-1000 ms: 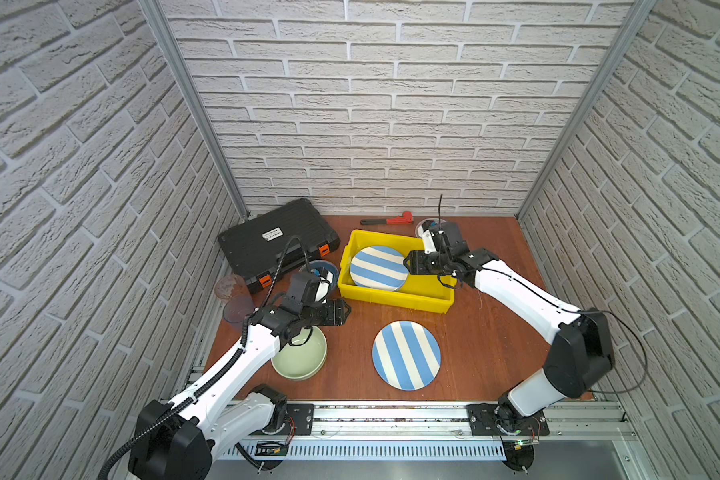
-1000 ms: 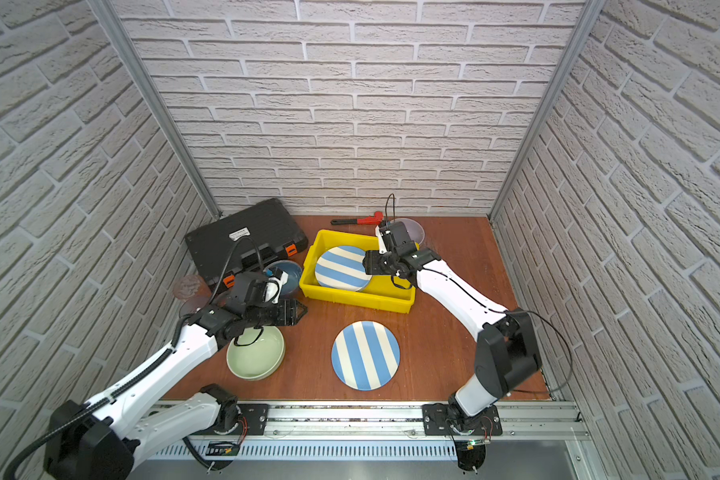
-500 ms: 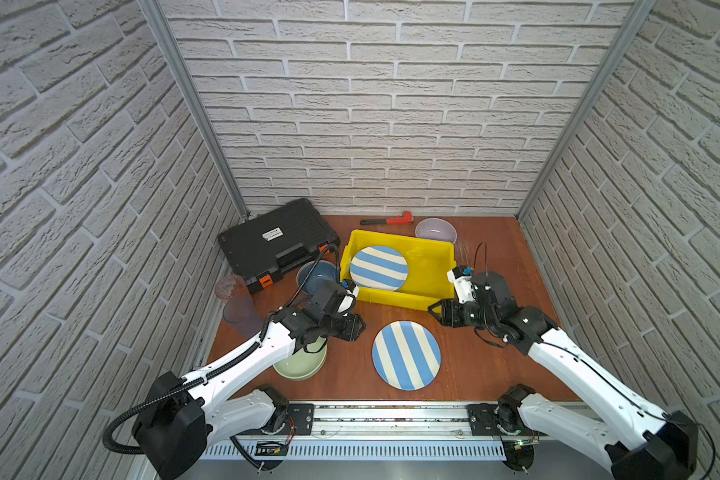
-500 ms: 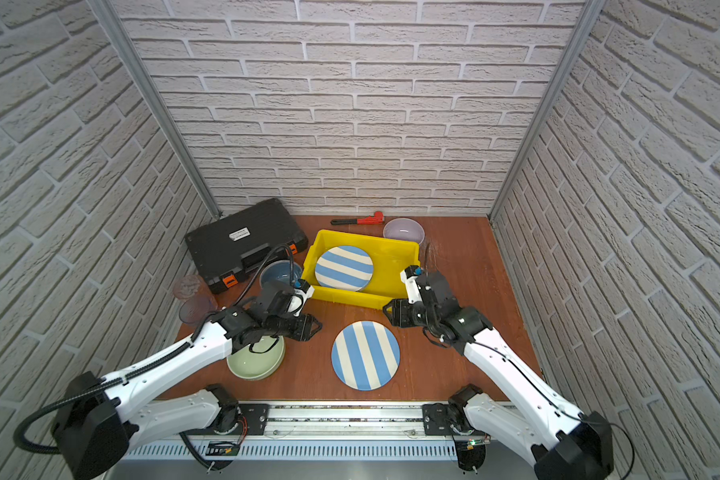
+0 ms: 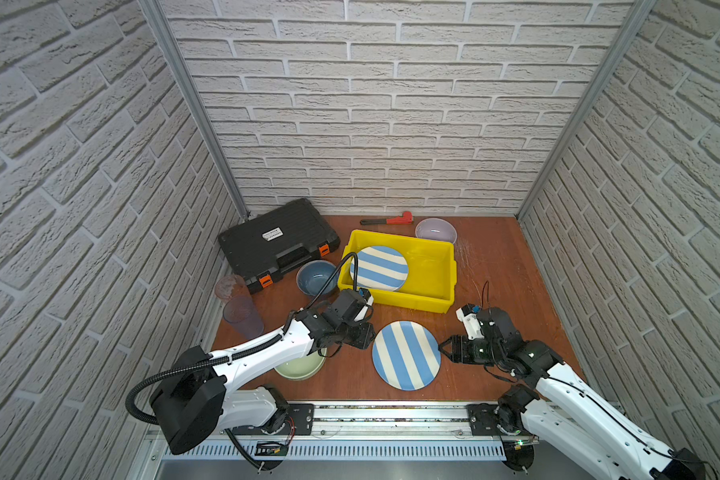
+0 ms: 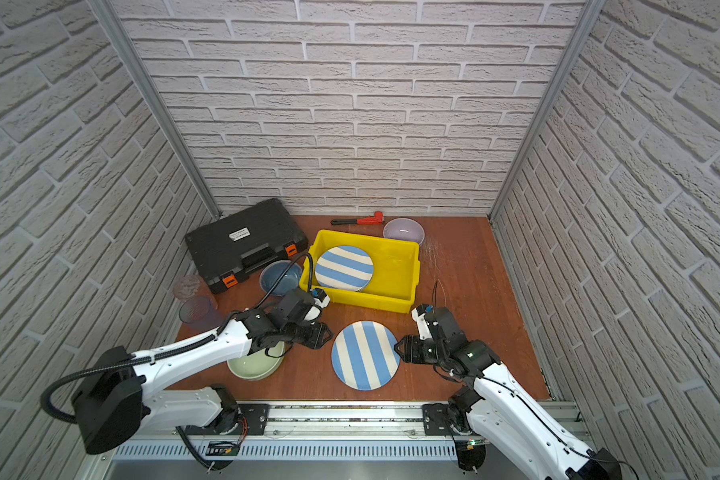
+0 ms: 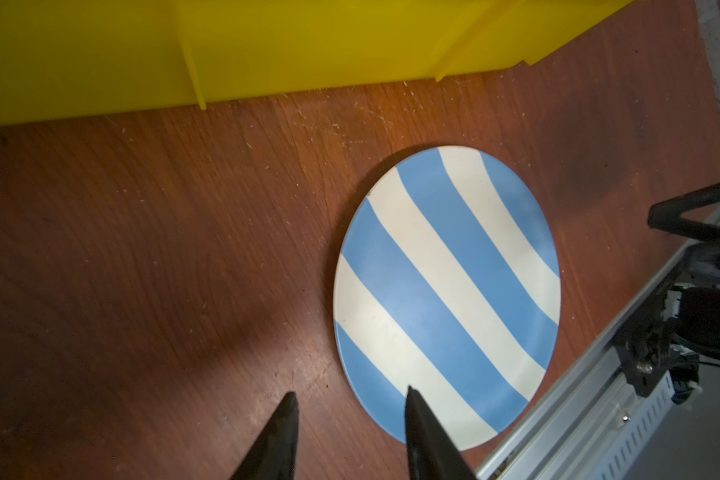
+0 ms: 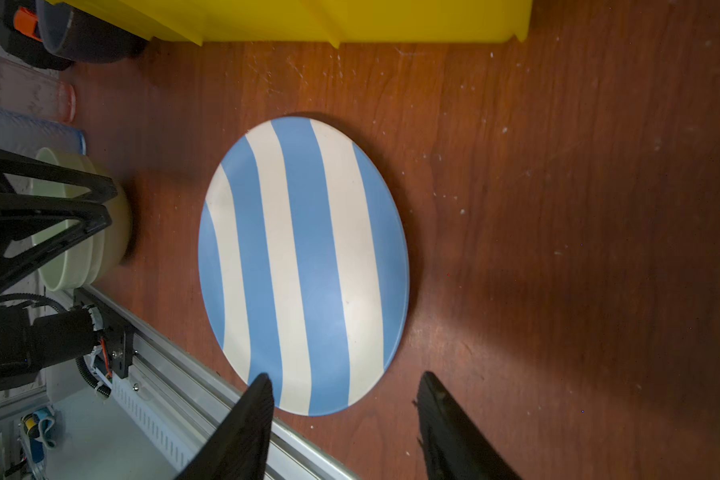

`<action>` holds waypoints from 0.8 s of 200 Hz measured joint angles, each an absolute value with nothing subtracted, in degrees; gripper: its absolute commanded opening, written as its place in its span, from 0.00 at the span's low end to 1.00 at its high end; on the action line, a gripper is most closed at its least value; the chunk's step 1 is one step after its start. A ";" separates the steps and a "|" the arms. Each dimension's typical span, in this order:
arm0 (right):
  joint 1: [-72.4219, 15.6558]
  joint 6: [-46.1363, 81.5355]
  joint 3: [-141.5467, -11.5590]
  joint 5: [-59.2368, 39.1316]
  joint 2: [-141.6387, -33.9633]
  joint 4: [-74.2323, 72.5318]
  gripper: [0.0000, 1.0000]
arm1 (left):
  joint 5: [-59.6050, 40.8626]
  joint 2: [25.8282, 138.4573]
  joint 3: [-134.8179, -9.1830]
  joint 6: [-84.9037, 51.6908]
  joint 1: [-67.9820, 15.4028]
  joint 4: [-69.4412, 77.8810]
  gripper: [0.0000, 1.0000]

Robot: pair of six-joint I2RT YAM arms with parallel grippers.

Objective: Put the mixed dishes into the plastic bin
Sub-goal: 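Lower the right gripper to the table striped plate's edge nearest the robot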

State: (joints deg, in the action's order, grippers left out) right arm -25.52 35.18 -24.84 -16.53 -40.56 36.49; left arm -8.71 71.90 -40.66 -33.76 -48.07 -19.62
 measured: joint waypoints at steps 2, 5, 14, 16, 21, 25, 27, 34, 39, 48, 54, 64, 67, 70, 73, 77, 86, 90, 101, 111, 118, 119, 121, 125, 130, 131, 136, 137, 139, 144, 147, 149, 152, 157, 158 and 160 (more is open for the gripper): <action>-25.52 35.24 -24.62 -16.56 -40.53 36.49 0.55 | -8.67 72.01 -40.58 -33.89 -48.12 -19.44 0.41; -25.52 35.35 -24.32 -16.62 -40.53 36.49 0.55 | -8.60 72.16 -40.40 -33.91 -48.18 -19.25 0.40; -25.52 35.77 -23.40 -16.69 -40.40 36.56 0.54 | -8.58 72.75 -39.72 -34.28 -48.38 -18.52 0.39; -25.52 35.88 -23.22 -16.71 -40.36 36.58 0.54 | -8.58 72.86 -39.62 -34.33 -48.42 -18.41 0.39; -25.52 36.12 -22.81 -16.73 -40.18 36.58 0.54 | -8.60 73.19 -39.22 -34.41 -48.53 -18.09 0.38; -25.52 36.29 -22.50 -16.75 -39.99 36.62 0.54 | -8.62 73.45 -38.87 -34.50 -48.58 -17.80 0.38; -25.52 36.36 -22.35 -16.78 -39.88 36.62 0.54 | -8.64 73.63 -38.70 -34.59 -48.58 -17.72 0.37; -25.52 36.69 -21.82 -16.78 -39.42 36.62 0.53 | -8.73 74.19 -38.24 -34.65 -48.71 -17.39 0.36; -25.52 36.93 -21.45 -16.80 -39.07 36.62 0.53 | -8.84 74.61 -38.00 -34.68 -48.86 -17.17 0.35; -25.52 37.19 -20.73 -16.80 -38.52 36.56 0.52 | -9.04 75.59 -37.74 -34.76 -48.97 -16.86 0.34; -25.52 37.45 -20.23 -16.82 -38.26 36.47 0.52 | -9.13 76.29 -37.74 -34.76 -49.19 -16.60 0.33; -25.52 37.89 -19.46 -16.88 -38.00 36.10 0.51 | -9.30 77.34 -37.74 -34.72 -49.63 -15.97 0.32; -25.52 38.13 -19.20 -16.91 -38.00 35.90 0.50 | -9.37 77.69 -37.74 -34.74 -49.78 -15.73 0.32; -25.52 38.22 -18.92 -16.99 -38.00 35.64 0.50 | -9.43 77.93 -37.74 -34.74 -49.95 -15.62 0.31; -25.52 38.44 -18.70 -17.02 -38.02 35.46 0.50 | -9.47 78.15 -37.74 -34.74 -50.09 -15.44 0.31; -25.52 38.72 -18.35 -17.12 -38.04 35.07 0.49 | -9.54 78.52 -37.74 -34.76 -50.30 -15.27 0.31; -25.52 39.38 -17.54 -17.56 -38.15 34.11 0.49 | -9.63 79.20 -37.74 -34.79 -50.65 -14.85 0.31; -25.52 39.81 -17.10 -17.87 -38.24 33.47 0.48 | -9.72 79.50 -37.74 -34.83 -50.81 -14.66 0.30; -25.52 40.69 -16.03 -18.28 -38.41 31.94 0.48 | -9.85 80.07 -37.74 -35.11 -51.07 -14.37 0.29; -25.52 41.56 -15.25 -18.61 -38.48 30.74 0.47 | -9.91 80.38 -37.67 -35.42 -51.13 -14.09 0.28; -25.52 42.13 -14.72 -18.90 -38.63 29.78 0.47 | -9.93 80.44 -37.54 -35.64 -51.13 -13.72 0.28; -25.52 42.19 -14.68 -18.92 -38.63 29.69 0.47 | -9.93 80.44 -37.52 -35.62 -51.13 -13.69 0.28; -25.52 42.37 -14.55 -19.00 -38.65 29.43 0.47 | -9.93 80.47 -37.47 -35.66 -51.13 -13.56 0.27; -25.52 42.74 -14.35 -19.18 -38.74 28.93 0.47 | -9.93 80.49 -37.41 -35.73 -51.13 -13.39 0.27; -25.52 43.03 -14.22 -19.27 -38.83 28.51 0.47 | -9.93 80.55 -37.32 -35.83 -51.13 -13.19 0.27; -25.52 43.09 -14.20 -19.29 -38.85 28.47 0.47 | -9.93 80.58 -37.30 -35.83 -51.13 -13.15 0.27; -25.52 43.35 -14.13 -19.38 -38.96 27.94 0.47 | -9.93 80.66 -37.19 -35.88 -51.13 -12.97 0.26; -25.52 43.40 -14.11 -19.40 -39.00 27.77 0.47 | -9.93 80.66 -37.19 -35.88 -51.13 -12.93 0.26; -25.52 43.55 -14.11 -19.42 -39.03 27.57 0.47 | -9.93 80.73 -37.15 -35.88 -51.13 -12.86 0.25; -25.52 43.92 -13.96 -19.51 -39.20 26.76 0.46 | -9.93 80.90 -37.08 -35.94 -51.13 -12.71 0.24; -25.52 44.10 -13.80 -19.55 -39.31 26.22 0.46 | -9.93 81.03 -37.08 -35.97 -51.13 -12.69 0.24; -25.52 44.18 -13.69 -19.59 -39.38 25.87 0.46 | -9.93 81.19 -37.08 -36.07 -51.13 -12.60 0.24; -25.52 44.27 -13.52 -19.62 -39.44 25.47 0.46 | -9.96 81.34 -37.08 -36.03 -51.13 -12.51 0.23; -25.52 44.47 -13.23 -19.62 -39.55 24.95 0.46 | -9.96 81.71 -37.08 -36.07 -51.16 -12.29 0.23; -25.52 44.51 -13.17 -19.64 -39.59 24.82 0.46 | -9.96 81.80 -37.08 -36.07 -51.16 -12.23 0.23; -25.52 44.64 -13.04 -19.64 -39.66 24.62 0.46 | -9.96 81.95 -37.08 -36.10 -51.18 -12.14 0.22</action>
